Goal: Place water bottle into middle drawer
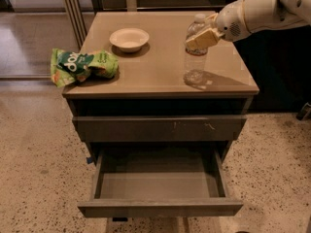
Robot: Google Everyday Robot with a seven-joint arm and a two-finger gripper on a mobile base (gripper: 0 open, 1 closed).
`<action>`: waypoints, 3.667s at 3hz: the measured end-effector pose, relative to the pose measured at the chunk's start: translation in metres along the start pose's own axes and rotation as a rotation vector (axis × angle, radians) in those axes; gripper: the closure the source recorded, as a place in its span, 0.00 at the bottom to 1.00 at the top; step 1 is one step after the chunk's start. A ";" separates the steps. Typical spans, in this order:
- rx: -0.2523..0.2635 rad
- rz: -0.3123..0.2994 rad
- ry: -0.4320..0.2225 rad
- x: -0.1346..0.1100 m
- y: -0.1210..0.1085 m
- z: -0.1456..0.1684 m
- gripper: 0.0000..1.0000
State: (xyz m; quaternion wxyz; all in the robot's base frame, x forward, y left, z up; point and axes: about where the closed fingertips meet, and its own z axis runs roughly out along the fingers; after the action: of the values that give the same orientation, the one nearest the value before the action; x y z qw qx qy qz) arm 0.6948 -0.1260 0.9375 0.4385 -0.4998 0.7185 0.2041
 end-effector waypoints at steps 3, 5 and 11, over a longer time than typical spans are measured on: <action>-0.079 -0.077 -0.075 -0.027 0.034 -0.027 1.00; -0.168 -0.108 -0.127 -0.043 0.072 -0.051 1.00; -0.202 -0.097 -0.028 0.200 0.182 0.055 1.00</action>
Offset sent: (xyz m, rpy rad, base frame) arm -0.0194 0.0024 0.0200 0.0269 -0.0334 0.0498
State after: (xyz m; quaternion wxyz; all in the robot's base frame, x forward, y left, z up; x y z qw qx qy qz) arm 0.5317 -0.1179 0.7156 0.4051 -0.5729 0.6630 0.2610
